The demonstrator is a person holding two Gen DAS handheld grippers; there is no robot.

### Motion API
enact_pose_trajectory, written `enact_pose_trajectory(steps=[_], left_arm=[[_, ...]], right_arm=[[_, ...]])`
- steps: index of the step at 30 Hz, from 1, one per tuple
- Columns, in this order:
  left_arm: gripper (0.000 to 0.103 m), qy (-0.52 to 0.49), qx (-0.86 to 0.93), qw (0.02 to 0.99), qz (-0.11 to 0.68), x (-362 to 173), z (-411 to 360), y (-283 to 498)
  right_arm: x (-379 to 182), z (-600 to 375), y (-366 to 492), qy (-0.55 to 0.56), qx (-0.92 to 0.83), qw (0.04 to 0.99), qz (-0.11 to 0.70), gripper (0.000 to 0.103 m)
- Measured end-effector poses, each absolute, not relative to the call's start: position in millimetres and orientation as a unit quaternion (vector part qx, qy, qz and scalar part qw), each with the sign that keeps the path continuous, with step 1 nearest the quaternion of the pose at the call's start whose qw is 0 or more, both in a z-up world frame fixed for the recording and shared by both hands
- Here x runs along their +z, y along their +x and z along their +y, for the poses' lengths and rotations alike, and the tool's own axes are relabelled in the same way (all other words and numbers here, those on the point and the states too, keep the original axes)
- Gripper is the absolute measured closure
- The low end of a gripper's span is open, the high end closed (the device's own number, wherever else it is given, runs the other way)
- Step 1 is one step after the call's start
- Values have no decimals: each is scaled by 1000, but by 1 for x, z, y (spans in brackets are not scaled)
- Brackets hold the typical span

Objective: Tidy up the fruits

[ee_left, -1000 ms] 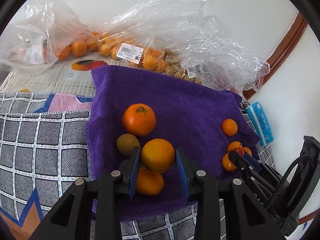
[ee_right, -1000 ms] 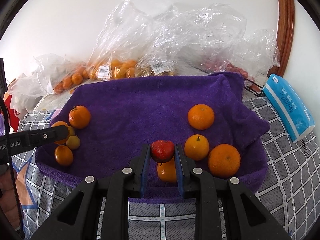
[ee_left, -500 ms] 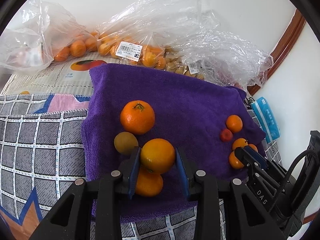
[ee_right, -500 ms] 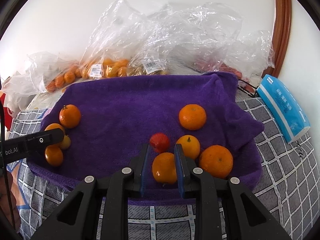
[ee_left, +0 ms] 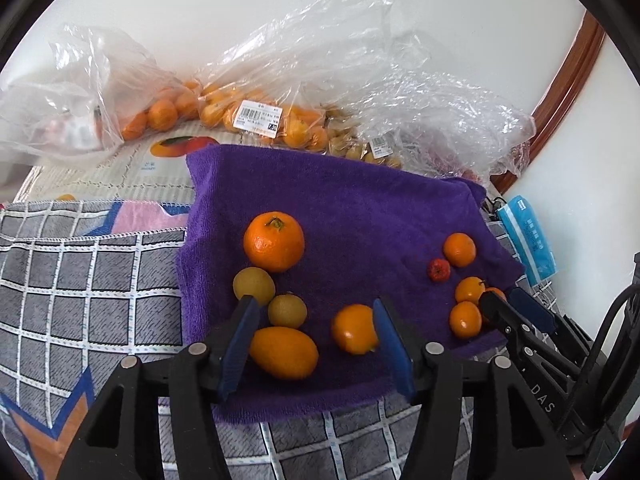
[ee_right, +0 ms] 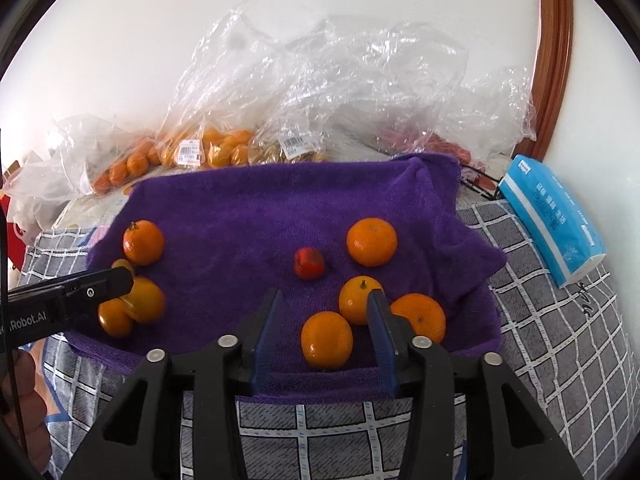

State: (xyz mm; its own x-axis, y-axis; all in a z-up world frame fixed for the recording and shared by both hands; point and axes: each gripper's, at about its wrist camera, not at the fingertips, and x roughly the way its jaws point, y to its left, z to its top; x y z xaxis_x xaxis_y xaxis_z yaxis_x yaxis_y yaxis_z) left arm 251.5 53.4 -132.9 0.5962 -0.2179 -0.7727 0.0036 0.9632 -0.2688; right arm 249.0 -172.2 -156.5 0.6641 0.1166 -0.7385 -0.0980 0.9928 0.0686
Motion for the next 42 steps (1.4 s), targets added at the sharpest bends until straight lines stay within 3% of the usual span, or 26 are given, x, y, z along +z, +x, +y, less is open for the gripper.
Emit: enact_pose_trajectory(steps=[8,21,24,26,31,42], left_arm=[[31,-104,-40,908,404,-86,50,195],[1,-79,-10,936,344,-33,36,79],[1,-69,-6,940,334,-27,30,56],[1,-62,-5,943,328,-23,25,42],[1,-55,-6,947,315,-17,17,14],[1,-48,1,955,293,-10,8,-18]], right_arm=[[-103,-178,210,34,54,919,388,37],[-41,-208,106,54,39,930,362,36],[-36,-213,85,55,36,931,359,29],[-31,-214,69,50,43,935,347,16],[-22,-215,40,30,44,943,327,5],[-13,-227,7,44,38,946,318,4]])
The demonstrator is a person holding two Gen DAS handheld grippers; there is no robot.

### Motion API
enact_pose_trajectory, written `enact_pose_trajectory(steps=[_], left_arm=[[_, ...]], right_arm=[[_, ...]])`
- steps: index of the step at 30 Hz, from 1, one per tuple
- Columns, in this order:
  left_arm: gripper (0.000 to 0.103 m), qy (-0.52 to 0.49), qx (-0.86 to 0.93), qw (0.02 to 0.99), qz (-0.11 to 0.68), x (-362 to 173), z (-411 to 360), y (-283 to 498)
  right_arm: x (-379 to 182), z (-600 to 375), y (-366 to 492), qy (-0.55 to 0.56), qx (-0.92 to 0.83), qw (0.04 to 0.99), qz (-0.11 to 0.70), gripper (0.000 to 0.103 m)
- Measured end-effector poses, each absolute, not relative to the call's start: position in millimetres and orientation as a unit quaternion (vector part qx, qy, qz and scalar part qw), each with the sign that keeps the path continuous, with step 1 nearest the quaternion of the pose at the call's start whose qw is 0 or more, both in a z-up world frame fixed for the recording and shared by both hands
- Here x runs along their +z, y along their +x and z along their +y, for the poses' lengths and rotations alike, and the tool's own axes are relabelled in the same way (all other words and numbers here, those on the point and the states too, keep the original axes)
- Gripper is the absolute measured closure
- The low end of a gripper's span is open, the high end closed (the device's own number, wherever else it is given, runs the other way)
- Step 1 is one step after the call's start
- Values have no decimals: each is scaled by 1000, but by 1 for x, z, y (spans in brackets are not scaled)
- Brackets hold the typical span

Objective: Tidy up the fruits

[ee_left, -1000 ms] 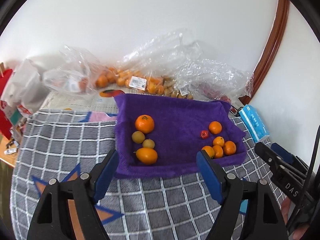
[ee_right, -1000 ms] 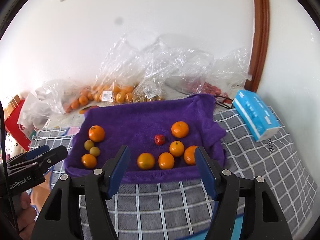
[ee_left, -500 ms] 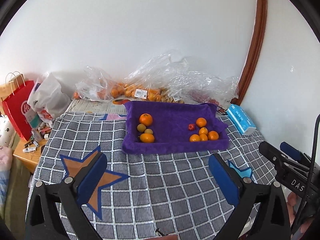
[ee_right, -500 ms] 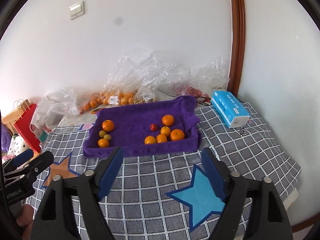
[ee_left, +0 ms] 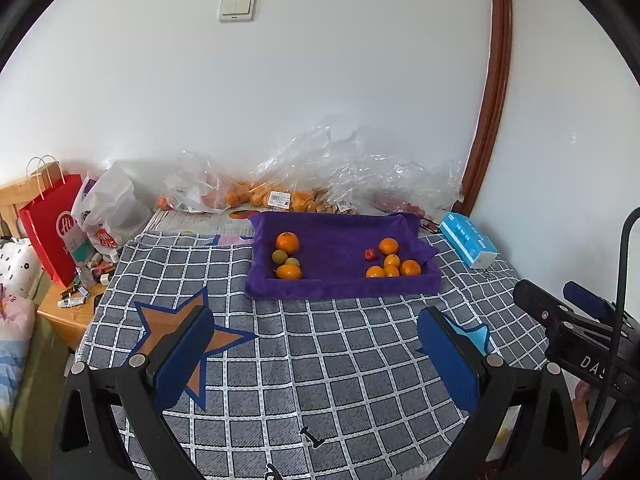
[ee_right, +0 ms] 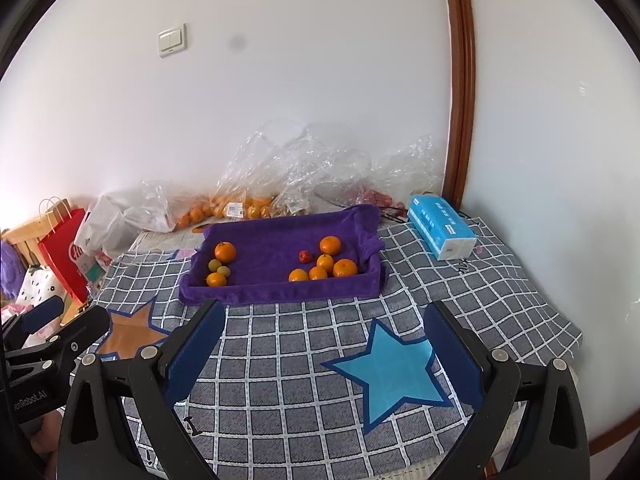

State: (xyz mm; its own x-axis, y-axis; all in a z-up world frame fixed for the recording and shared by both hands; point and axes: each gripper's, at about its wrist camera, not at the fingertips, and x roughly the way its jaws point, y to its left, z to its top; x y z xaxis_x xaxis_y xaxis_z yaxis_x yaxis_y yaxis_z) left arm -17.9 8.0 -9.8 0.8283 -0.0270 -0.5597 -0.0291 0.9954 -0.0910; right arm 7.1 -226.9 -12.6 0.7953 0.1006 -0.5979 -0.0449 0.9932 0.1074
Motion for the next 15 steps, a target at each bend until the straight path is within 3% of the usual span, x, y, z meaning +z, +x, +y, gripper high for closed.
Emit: enact_pose_trajectory(steps=[15], left_arm=[[1,-43,11,954,296,-10,7,-20]], right_arm=[[-20,-228,2,39,34,945,323,4]])
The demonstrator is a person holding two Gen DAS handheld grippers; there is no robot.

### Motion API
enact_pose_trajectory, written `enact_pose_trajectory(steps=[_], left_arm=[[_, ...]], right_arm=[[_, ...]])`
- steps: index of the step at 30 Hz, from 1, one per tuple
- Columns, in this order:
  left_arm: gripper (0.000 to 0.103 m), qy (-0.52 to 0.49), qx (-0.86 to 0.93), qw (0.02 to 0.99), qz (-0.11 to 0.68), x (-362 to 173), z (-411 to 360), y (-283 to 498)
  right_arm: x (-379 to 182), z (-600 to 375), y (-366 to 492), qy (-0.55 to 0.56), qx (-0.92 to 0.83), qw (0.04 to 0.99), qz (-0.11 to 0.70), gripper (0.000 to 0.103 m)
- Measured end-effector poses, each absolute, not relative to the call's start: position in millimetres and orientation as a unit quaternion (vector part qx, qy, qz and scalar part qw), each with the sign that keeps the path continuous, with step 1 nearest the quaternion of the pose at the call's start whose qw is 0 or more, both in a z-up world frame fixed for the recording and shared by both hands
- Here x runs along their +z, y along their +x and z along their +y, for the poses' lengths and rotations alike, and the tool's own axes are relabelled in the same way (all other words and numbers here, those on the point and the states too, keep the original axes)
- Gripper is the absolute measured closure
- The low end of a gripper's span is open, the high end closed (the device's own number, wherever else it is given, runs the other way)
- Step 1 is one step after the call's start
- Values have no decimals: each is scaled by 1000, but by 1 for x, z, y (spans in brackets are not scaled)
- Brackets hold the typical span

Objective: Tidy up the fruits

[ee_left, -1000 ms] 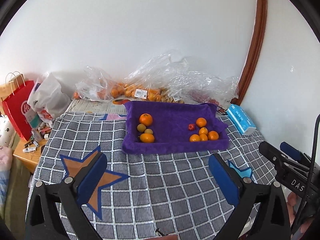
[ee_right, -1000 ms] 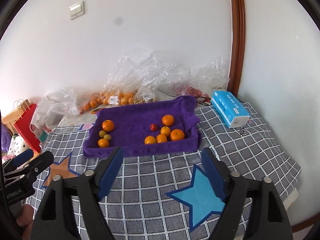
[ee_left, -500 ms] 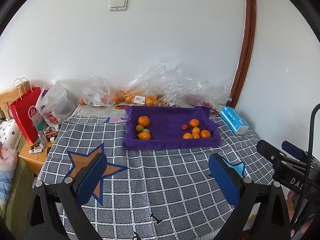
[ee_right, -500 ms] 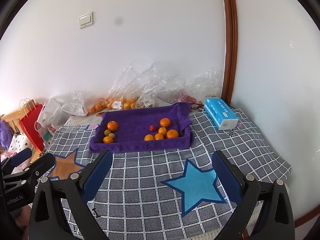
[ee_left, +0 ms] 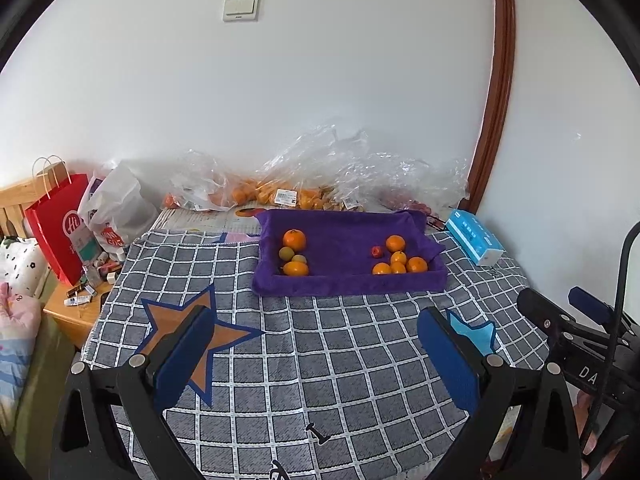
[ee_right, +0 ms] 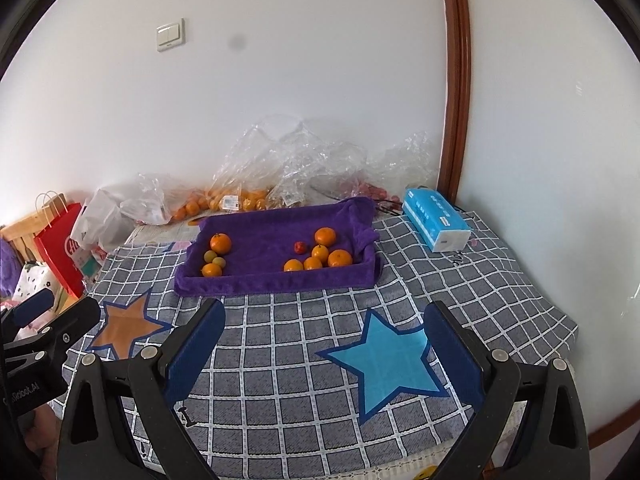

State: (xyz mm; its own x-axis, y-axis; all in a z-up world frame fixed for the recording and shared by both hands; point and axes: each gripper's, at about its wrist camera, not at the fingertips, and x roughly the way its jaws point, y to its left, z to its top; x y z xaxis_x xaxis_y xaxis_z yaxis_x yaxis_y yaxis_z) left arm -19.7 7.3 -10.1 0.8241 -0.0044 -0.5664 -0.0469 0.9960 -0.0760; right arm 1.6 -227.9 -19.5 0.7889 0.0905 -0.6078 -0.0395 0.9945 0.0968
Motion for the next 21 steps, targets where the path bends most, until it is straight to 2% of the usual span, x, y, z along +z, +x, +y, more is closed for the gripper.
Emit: enact_pose_trajectory(steps=[21], left_arm=[[1,-39,18,954,298,-10,8,-20]], right_arm=[[-20,-229,0,34,29,944,326,4]])
